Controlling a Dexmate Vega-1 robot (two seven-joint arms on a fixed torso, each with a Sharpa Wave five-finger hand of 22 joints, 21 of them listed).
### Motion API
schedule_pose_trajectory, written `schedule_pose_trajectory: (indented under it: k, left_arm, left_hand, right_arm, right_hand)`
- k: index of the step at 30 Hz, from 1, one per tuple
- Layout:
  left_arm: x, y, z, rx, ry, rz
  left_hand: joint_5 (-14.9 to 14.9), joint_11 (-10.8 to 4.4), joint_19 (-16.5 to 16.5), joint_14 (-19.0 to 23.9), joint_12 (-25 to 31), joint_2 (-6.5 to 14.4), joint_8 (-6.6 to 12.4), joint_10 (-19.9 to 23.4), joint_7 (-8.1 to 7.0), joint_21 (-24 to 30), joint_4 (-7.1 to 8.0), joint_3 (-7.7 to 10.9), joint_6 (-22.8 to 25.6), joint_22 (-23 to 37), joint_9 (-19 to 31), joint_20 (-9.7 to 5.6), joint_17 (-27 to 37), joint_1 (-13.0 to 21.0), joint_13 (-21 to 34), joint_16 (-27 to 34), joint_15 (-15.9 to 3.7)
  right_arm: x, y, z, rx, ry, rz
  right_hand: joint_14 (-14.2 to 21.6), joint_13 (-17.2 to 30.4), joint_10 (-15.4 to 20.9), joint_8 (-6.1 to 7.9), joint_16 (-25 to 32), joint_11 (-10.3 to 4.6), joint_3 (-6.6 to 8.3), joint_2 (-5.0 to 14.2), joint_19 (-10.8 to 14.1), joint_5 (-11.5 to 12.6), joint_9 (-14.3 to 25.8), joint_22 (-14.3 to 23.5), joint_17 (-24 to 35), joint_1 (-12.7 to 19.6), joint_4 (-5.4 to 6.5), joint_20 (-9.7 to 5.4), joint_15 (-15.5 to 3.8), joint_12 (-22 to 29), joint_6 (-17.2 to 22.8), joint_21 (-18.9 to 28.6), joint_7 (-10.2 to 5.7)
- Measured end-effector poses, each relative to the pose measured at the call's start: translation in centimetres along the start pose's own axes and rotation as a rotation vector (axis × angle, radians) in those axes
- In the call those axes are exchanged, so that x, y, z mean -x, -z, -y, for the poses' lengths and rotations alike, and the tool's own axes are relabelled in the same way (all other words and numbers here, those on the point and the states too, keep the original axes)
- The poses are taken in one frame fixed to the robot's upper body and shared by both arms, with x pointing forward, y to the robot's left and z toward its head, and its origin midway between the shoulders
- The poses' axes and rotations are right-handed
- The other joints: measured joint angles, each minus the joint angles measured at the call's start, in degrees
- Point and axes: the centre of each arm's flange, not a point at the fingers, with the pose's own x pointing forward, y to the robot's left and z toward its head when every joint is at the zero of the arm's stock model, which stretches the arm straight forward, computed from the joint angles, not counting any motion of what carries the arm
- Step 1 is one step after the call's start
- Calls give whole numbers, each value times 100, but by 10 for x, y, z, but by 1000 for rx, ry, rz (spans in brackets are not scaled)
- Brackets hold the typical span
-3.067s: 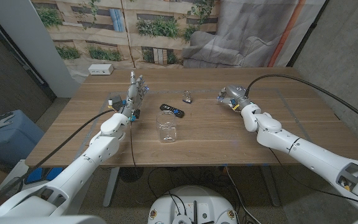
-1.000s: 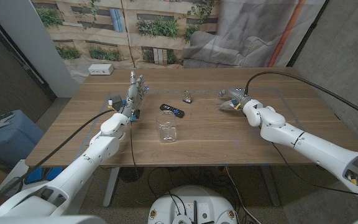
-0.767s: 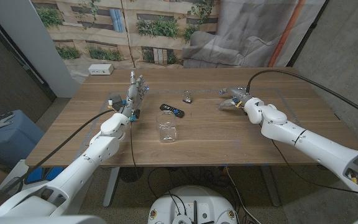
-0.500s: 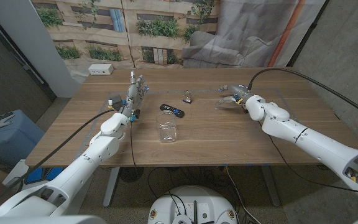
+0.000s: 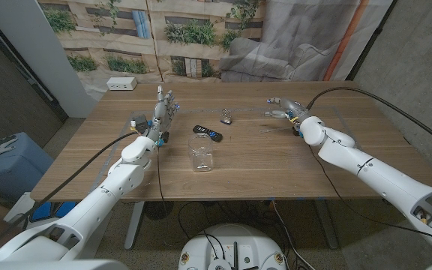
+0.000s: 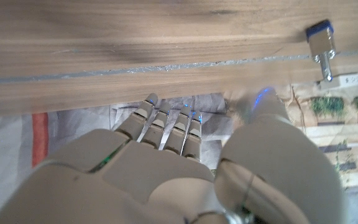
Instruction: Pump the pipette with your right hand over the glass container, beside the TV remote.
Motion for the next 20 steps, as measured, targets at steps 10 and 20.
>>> schedule_pose_trajectory:
  k: [10,20]
  left_arm:
    - [0,0,0,0,0,0]
    - [0,0,0,0,0,0]
  left_hand:
    - [0,0,0,0,0,0,0,0,0,0,0,0,0,0,0,0,1,0,0,0,0]
    - [0,0,0,0,0,0,0,0,0,0,0,0,0,0,0,0,1,0,0,0,0]
  right_arm:
    - [2,16,-5,-173,68,-14]
    - [11,20,-8,-362,137,4]
  right_hand:
    - [-174,-37,-226,0,-40,145,-64,124,31,-172,0,0,-28,-351,126,-32,31,26,-92,36,31]
    - [-266,-80,-420,0,-40,216,-76,298,-36,-227,1,-1,-52,-525,187,-11,62,26,-307,-4,102]
